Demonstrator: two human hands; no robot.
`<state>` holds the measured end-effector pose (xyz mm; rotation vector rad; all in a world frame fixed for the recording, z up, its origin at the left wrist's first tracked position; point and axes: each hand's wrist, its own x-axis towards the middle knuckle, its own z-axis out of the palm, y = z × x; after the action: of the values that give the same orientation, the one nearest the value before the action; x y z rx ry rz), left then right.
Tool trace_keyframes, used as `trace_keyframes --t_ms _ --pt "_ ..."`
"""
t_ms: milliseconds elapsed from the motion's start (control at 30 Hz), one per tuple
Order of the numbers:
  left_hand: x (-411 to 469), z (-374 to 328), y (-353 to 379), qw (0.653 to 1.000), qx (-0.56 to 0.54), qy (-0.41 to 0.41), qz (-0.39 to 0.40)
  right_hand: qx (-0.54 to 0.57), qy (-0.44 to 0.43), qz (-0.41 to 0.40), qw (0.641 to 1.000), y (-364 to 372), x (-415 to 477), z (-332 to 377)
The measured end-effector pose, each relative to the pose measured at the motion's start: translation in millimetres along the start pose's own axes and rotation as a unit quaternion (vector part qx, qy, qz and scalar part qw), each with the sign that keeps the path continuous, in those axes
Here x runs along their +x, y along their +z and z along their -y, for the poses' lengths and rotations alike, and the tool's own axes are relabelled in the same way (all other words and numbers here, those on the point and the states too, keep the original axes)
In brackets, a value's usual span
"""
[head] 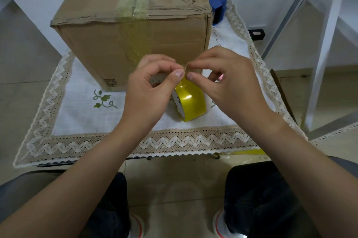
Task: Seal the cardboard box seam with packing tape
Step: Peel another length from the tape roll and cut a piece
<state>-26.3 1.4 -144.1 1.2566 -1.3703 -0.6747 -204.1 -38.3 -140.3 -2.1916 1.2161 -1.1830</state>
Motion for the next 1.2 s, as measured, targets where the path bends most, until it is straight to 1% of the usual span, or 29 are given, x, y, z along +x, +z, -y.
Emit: trace_keyframes --t_ms 267,400,533,667,767,833,900,1067,1200 --pt "-0.2 2.6 -0.3 1.000 -0.020 -0.003 -0.003 0.100 0.037 0.025 0.994 2.3 0.3 3.1" --pt "-1.6 0.8 -0.9 0.999 -0.038 -0.012 0.016 0.125 0.045 0.038 0.990 6.2 0.2 3.7" --pt "0.0 2.6 -2.7 1.000 -0.024 0.001 0.006 0.149 0.049 0.034 0.987 10.0 -0.3 2.1" --pt "0.0 2.5 -3.7 1.000 -0.005 0.005 -0.002 0.152 0.048 0.038 0.986 10.2 -0.2 -0.6" --pt "2.1 4.2 -7.0 0.999 -0.022 -0.023 -0.015 0.149 0.050 0.036 0.987 9.8 -0.8 -0.1" --pt "3.0 5.1 -7.5 1.000 -0.015 -0.028 -0.003 0.149 0.052 0.033 0.987 10.3 -1.6 0.8" --pt "3.0 4.0 -6.1 1.000 0.002 -0.007 0.010 0.148 0.049 0.033 0.987 11.2 -2.0 1.8" --pt "3.3 0.5 -7.5 0.999 0.011 0.034 -0.003 0.151 0.069 0.056 0.985 9.7 -0.7 3.6" --pt "4.2 1.1 -9.1 0.999 0.002 0.033 0.013 0.159 0.072 0.060 0.983 7.5 -2.3 5.3"
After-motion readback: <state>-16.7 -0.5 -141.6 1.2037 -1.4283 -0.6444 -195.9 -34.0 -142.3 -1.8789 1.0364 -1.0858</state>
